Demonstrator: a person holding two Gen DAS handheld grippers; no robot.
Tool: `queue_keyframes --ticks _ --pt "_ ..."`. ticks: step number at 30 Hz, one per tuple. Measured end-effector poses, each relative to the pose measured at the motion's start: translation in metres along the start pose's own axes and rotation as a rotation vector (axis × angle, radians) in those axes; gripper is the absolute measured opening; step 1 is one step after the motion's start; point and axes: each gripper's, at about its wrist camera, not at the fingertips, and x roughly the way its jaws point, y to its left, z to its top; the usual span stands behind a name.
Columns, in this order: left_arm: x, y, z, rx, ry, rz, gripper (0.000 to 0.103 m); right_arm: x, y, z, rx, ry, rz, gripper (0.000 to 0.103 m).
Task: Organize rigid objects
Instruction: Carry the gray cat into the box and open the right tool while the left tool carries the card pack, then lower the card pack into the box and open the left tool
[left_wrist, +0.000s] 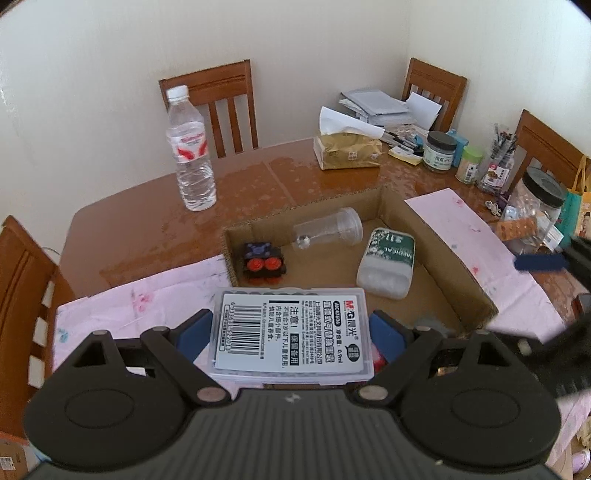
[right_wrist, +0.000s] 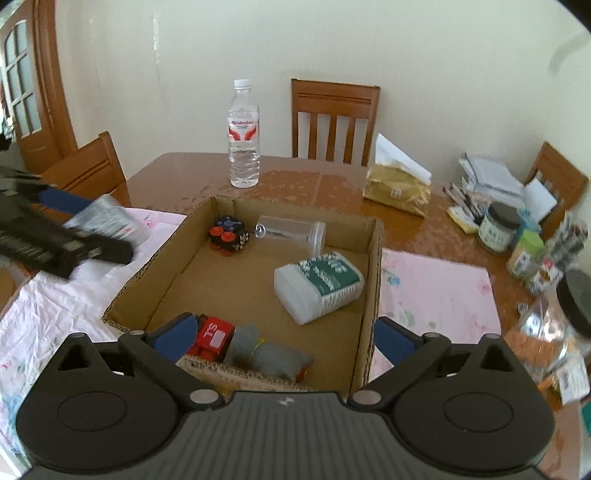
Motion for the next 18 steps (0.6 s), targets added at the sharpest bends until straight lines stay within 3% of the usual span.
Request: queue_keyframes --ticks 10,18 --pt "0.058 -0.014 0.023 0.010 0.039 -0.007 0.090 -0.010 -0.027 -0.022 0.060 0.038 -0.071 0.103" --pt "0.059 -0.005 0.041 -0.007 -0.036 0.035 0.097 -0.007 -0.042 -0.037 0.116 0.075 -0.118 0.103"
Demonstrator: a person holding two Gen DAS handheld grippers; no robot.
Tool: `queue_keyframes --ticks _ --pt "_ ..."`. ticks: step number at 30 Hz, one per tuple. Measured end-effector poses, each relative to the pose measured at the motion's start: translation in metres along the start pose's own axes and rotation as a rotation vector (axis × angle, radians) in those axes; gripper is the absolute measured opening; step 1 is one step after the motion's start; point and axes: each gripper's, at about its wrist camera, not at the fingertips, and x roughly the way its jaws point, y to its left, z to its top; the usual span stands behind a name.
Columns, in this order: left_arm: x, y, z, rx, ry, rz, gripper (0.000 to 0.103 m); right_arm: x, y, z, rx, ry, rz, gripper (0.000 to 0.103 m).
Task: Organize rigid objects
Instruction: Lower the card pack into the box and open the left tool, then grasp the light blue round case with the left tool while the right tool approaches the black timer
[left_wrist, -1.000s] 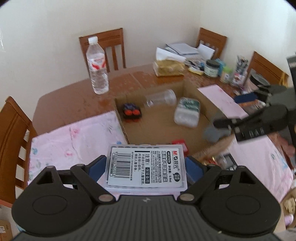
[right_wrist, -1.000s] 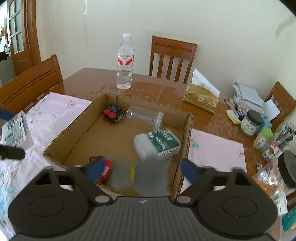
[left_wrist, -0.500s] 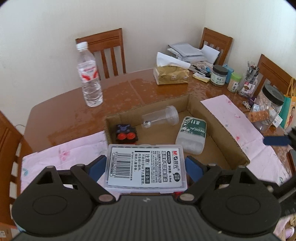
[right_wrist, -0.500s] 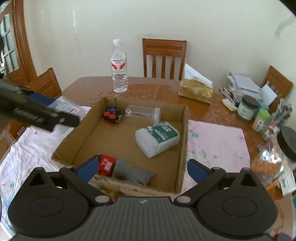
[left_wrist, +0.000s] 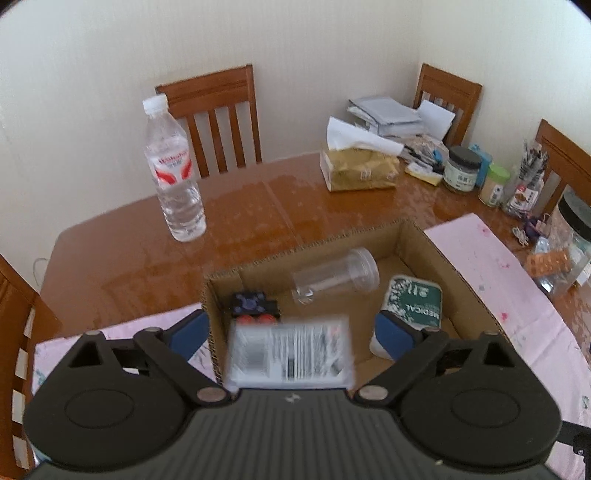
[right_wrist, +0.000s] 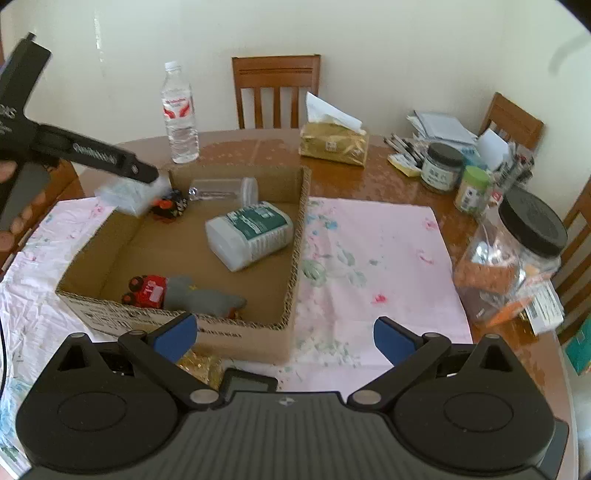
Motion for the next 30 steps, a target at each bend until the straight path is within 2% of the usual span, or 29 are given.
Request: queue_keyframes --ticks 7,17,22,30 --pt "-0.015 0.005 -0.020 -0.008 0.002 0.002 0.099 0.005 0.002 -0.012 0.021 0.027 -0.013 0.103" --pt "-0.053 0.012 -0.074 -0.018 0.002 0.015 0.099 -0.002 0.013 -0.030 0.044 0.057 -0.057 0.103" --pt "-0.071 0.010 -0.105 0.010 0.005 0.023 0.099 -0.003 0.024 -0.043 0.070 0.088 -0.081 0.103" --pt "-0.077 0.000 -0.148 -0.025 0.057 -0.028 0.099 -0.010 0.040 -0.072 0.098 0.146 -0.125 0.103"
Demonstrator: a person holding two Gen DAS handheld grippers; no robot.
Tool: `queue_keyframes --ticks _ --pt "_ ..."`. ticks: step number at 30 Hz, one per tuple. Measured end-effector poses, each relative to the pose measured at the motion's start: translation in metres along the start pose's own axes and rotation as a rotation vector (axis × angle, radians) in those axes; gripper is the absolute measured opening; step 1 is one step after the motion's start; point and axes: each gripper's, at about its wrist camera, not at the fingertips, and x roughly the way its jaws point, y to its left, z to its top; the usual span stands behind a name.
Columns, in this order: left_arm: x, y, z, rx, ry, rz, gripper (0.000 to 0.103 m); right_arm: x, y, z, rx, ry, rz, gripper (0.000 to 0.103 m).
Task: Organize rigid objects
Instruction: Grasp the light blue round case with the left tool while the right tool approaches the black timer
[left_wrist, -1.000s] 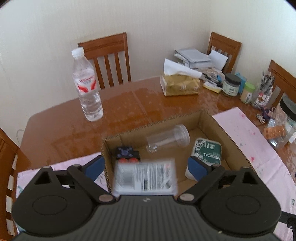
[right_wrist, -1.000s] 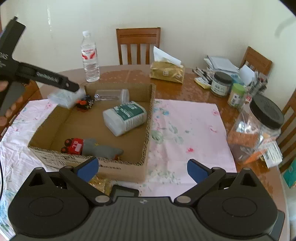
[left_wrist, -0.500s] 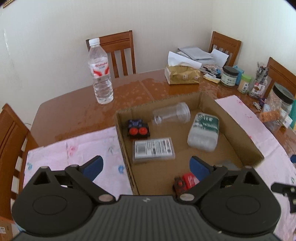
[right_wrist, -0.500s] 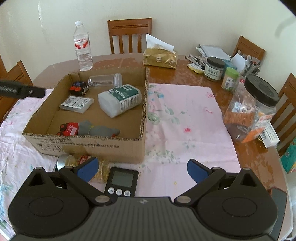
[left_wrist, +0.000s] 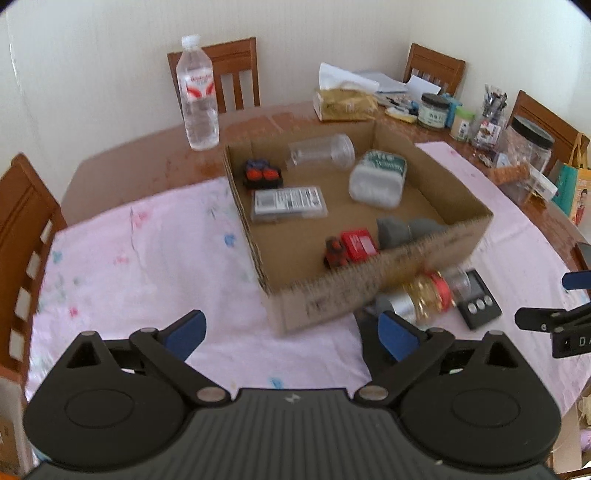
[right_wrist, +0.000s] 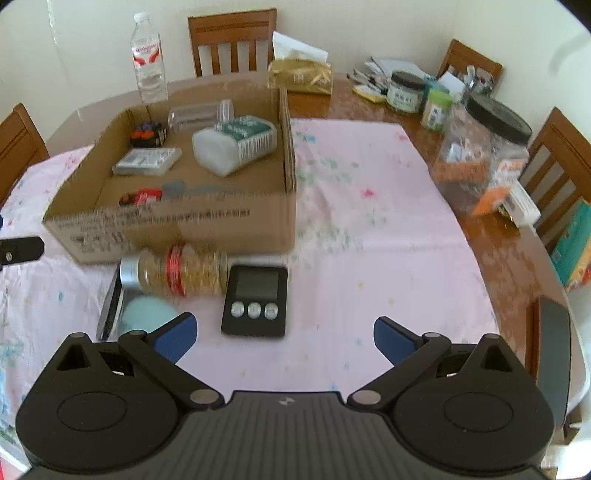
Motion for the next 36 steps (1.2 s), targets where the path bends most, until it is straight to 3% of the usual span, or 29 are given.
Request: queue_keyframes --ticks 8,17,23,36 --pt "0.003 -0.022 -0.025 -0.031 0.023 0.008 0.099 0.039 -0.006 -0.002 -0.030 0.022 0.031 0.103" --pt "0.007 -0.060 -0.038 -0.097 0.077 0.081 0.099 0.072 -0.009 0.010 -0.121 0.014 0.165 0.103" --pt "0.009 -0.076 -0.039 -0.157 0.087 0.125 0.099 0.085 -0.001 0.014 -0.248 -0.022 0.156 0.103" --pt "0.044 -0.105 -0.024 -0.230 0.078 0.157 0.099 0.085 -0.048 0.010 -0.290 -0.027 0.192 0.103"
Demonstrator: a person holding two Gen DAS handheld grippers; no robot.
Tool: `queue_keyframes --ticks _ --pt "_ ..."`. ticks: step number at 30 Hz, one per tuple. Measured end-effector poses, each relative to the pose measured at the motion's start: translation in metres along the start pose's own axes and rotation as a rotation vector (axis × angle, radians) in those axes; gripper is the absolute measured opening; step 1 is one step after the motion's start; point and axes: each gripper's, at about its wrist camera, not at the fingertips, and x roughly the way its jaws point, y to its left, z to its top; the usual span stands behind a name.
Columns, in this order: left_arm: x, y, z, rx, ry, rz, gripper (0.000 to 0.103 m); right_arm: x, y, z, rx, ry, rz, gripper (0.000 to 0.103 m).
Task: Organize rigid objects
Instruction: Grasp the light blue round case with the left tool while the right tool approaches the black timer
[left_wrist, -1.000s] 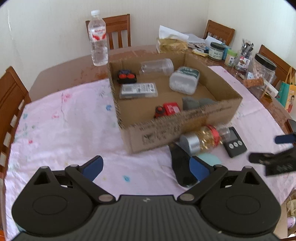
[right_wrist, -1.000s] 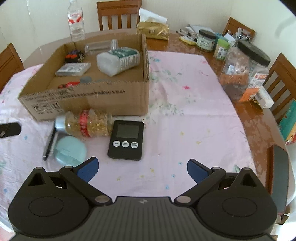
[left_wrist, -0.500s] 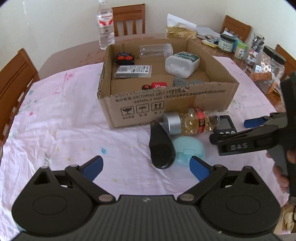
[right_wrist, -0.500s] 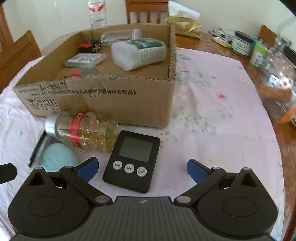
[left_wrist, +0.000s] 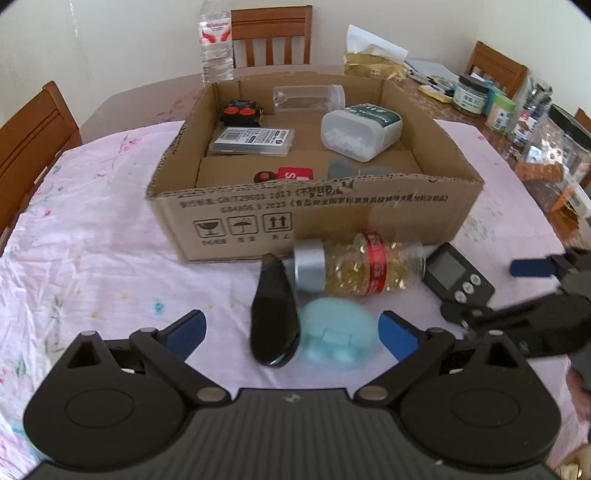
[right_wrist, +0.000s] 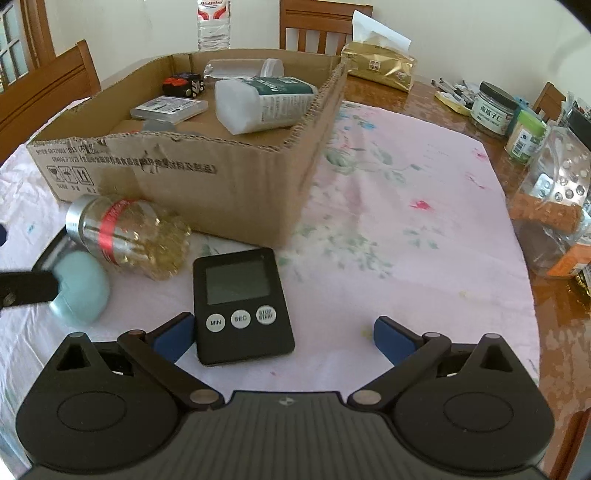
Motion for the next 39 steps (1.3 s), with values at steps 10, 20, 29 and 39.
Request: queue_keyframes --ticks 10,20,29,39 --pt "0.023 -0.013 -0.003 -0.075 0.007 0.072 0.099 -0.003 -0.006 -0.004 -0.028 -0.006 0.019 0.103" --pt "0.004 0.011 -0.033 -0.135 0.035 0.110 0.101 -0.003 -0.010 -0.002 -0.066 -0.001 0.045 0.103" --pt "-0.001 0.014 -0.042 -0.140 0.018 0.117 0.100 -0.005 -0.035 -0.004 -0.028 0.026 0.018 0.103" --pt "0.007 0.001 -0.037 -0.088 0.029 -0.062 0.092 -0.007 -0.035 -0.006 -0.017 0.016 0.012 0.103"
